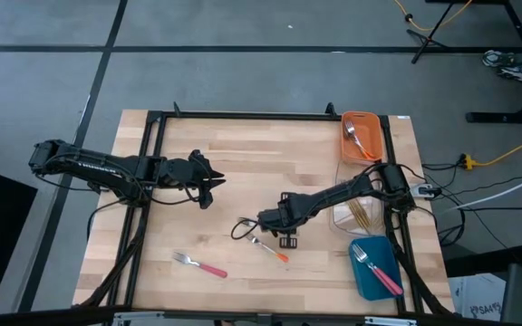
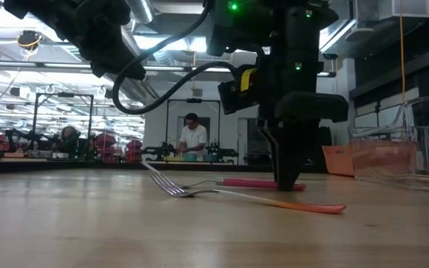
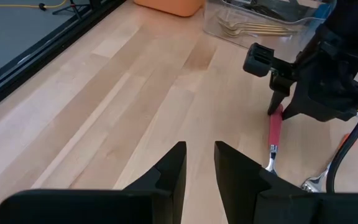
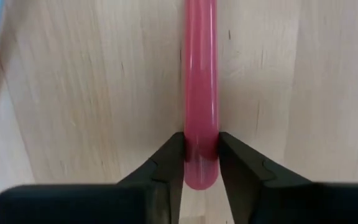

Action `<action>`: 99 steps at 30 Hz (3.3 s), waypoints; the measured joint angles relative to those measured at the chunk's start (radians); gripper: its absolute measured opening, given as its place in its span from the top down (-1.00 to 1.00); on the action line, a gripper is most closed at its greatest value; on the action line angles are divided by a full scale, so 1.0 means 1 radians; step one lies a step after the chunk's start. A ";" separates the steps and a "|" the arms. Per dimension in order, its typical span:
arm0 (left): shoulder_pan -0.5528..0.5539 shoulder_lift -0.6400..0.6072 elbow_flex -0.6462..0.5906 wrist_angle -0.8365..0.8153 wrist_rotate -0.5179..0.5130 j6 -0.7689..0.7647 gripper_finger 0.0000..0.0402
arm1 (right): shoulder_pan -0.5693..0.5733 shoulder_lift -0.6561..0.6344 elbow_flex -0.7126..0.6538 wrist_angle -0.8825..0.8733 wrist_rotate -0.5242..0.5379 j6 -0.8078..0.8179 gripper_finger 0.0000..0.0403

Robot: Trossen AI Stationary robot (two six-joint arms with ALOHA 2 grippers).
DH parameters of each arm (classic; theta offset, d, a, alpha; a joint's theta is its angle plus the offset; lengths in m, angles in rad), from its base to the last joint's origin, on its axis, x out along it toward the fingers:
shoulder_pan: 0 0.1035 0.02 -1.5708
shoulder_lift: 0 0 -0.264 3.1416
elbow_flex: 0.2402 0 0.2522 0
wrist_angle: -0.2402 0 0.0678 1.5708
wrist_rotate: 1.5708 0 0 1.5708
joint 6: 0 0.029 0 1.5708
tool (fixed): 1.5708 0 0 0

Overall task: Sort silverware by color (type)
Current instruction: Put the pink fork into the blue bin

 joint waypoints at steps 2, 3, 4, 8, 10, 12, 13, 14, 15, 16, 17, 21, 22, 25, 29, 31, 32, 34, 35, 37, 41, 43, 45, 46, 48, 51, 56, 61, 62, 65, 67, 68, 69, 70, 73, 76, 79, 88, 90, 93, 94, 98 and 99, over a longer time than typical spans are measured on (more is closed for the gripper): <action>0.000 0.000 0.000 0.000 0.000 0.000 0.62 | 0.000 0.000 0.000 0.000 0.001 0.000 0.46; 0.000 0.000 0.000 0.000 0.000 0.000 0.62 | 0.000 0.000 0.000 0.000 0.001 0.000 0.44; 0.000 0.000 0.000 0.000 0.000 0.000 0.62 | 0.000 0.000 0.000 0.000 0.002 0.000 0.42; 0.000 0.000 0.000 0.000 0.000 0.000 0.62 | -0.002 0.003 0.028 -0.031 0.002 0.000 0.41; 0.000 0.000 0.000 0.000 0.000 0.000 0.62 | -0.001 0.008 0.057 -0.055 0.007 -0.003 0.42; 0.000 0.000 0.000 0.000 0.000 0.000 0.62 | -0.001 0.009 0.094 -0.064 0.018 -0.013 0.43; 0.000 0.000 0.000 0.000 0.000 0.000 0.62 | -0.001 0.007 0.114 -0.070 0.024 -0.028 0.43; 0.000 0.000 0.000 0.000 0.000 0.000 0.62 | -0.001 0.006 0.130 -0.070 0.026 -0.043 0.43; 0.000 0.000 0.000 0.000 0.000 0.000 0.62 | -0.001 0.005 0.144 -0.066 0.028 -0.060 0.43; 0.000 0.000 0.000 0.000 0.000 0.000 0.62 | 0.000 0.005 0.155 -0.058 0.029 -0.078 0.43; 0.000 0.000 0.000 0.000 0.000 0.000 0.62 | 0.000 0.005 0.161 -0.041 0.029 -0.088 0.43; 0.000 0.000 0.000 0.000 0.000 0.000 0.62 | -0.001 0.005 0.163 0.049 0.031 -0.123 0.43; 0.000 0.000 0.000 0.000 0.000 0.000 0.62 | -0.001 0.005 0.163 0.067 0.031 -0.133 0.43; 0.000 0.000 0.000 0.000 0.000 0.000 0.62 | -0.002 0.014 0.164 0.120 0.032 -0.163 0.43; 0.000 0.000 0.000 0.001 0.001 0.000 0.62 | -0.012 0.032 0.164 0.151 0.036 -0.165 0.43; 0.000 0.000 0.001 0.004 0.001 0.000 0.62 | -0.021 0.033 0.164 0.139 0.045 -0.165 0.43; 0.000 0.000 0.001 0.006 0.001 0.000 0.62 | -0.024 0.034 0.164 0.148 0.047 -0.165 0.43; 0.000 0.000 0.001 0.007 0.001 0.000 0.62 | -0.035 0.036 0.163 0.161 0.048 -0.165 0.43; 0.000 0.000 0.001 0.009 0.001 0.000 0.62 | -0.038 0.038 0.161 0.154 0.047 -0.162 0.43; -0.002 0.000 0.001 0.009 0.001 0.000 0.62 | -0.046 0.040 0.159 0.151 0.042 -0.157 0.43; -0.013 0.000 0.001 0.009 0.001 0.001 0.62 | -0.050 0.052 0.160 0.142 0.016 -0.156 0.43; -0.021 0.000 0.001 0.009 0.001 0.001 0.62 | -0.048 0.054 0.160 0.139 0.012 -0.156 0.43; -0.029 0.000 0.001 0.009 0.001 0.001 0.62 | -0.047 0.060 0.162 0.141 0.011 -0.156 0.43; -0.031 0.000 0.001 0.009 0.001 0.001 0.62 | -0.047 0.063 0.161 0.133 0.011 -0.156 0.43; -0.037 0.000 0.001 0.009 0.000 0.001 0.62 | -0.047 0.076 0.160 0.136 0.011 -0.156 0.43; -0.045 0.000 0.001 0.009 0.001 0.001 0.62 | -0.047 0.090 0.160 0.126 0.011 -0.155 0.43; -0.050 0.000 0.001 0.009 0.000 0.001 0.62 | -0.047 0.095 0.161 0.129 0.011 -0.155 0.43; -0.050 0.000 0.001 0.009 0.000 0.001 0.62 | -0.047 0.095 0.161 0.129 0.011 -0.154 0.43; -0.050 0.000 0.001 0.009 0.000 0.002 0.62 | -0.047 0.096 0.161 0.129 0.011 -0.154 0.44; -0.050 0.000 0.001 0.009 0.000 0.001 0.62 | -0.047 0.096 0.161 0.130 0.010 -0.154 0.52; -0.050 0.000 0.001 0.009 0.000 0.001 0.62 | -0.047 0.096 0.161 0.130 0.008 -0.154 0.61; -0.050 0.000 0.001 0.009 0.000 0.002 0.62 | -0.047 0.096 0.161 0.130 0.007 -0.154 0.66; -0.050 0.000 0.001 0.009 0.000 0.002 0.62 | -0.047 0.096 0.161 0.130 0.007 -0.154 0.71; -0.050 0.000 0.001 0.009 0.000 0.001 0.62 | -0.047 0.096 0.161 0.130 0.007 -0.154 0.76; -0.050 0.000 0.001 0.009 0.000 0.001 0.62 | -0.047 0.096 0.162 0.130 0.008 -0.153 0.88; -0.050 0.000 0.001 0.009 0.000 0.001 0.62 | -0.047 0.096 0.162 0.132 0.011 -0.154 0.95; -0.050 0.000 0.001 0.009 0.000 0.001 0.62 | -0.047 0.096 0.162 0.132 0.011 -0.154 0.96; -0.050 0.000 0.000 0.008 0.000 0.001 0.62 | -0.039 0.079 0.160 0.112 0.004 -0.151 0.97; -0.050 0.000 0.000 0.008 0.000 0.001 0.62 | -0.032 0.065 0.159 0.103 0.003 -0.151 0.97; -0.050 0.000 0.000 0.009 0.000 0.001 0.62 | -0.022 0.030 0.159 0.071 0.003 -0.150 0.97; -0.050 0.000 0.000 0.008 0.000 0.001 0.62 | -0.019 0.017 0.159 0.064 0.003 -0.150 0.97; -0.050 0.000 0.000 0.010 -0.001 0.002 0.62 | -0.011 -0.043 0.159 0.015 -0.005 -0.143 0.97; -0.050 0.000 0.000 0.010 -0.001 0.001 0.62 | -0.008 -0.060 0.160 0.001 -0.007 -0.131 0.97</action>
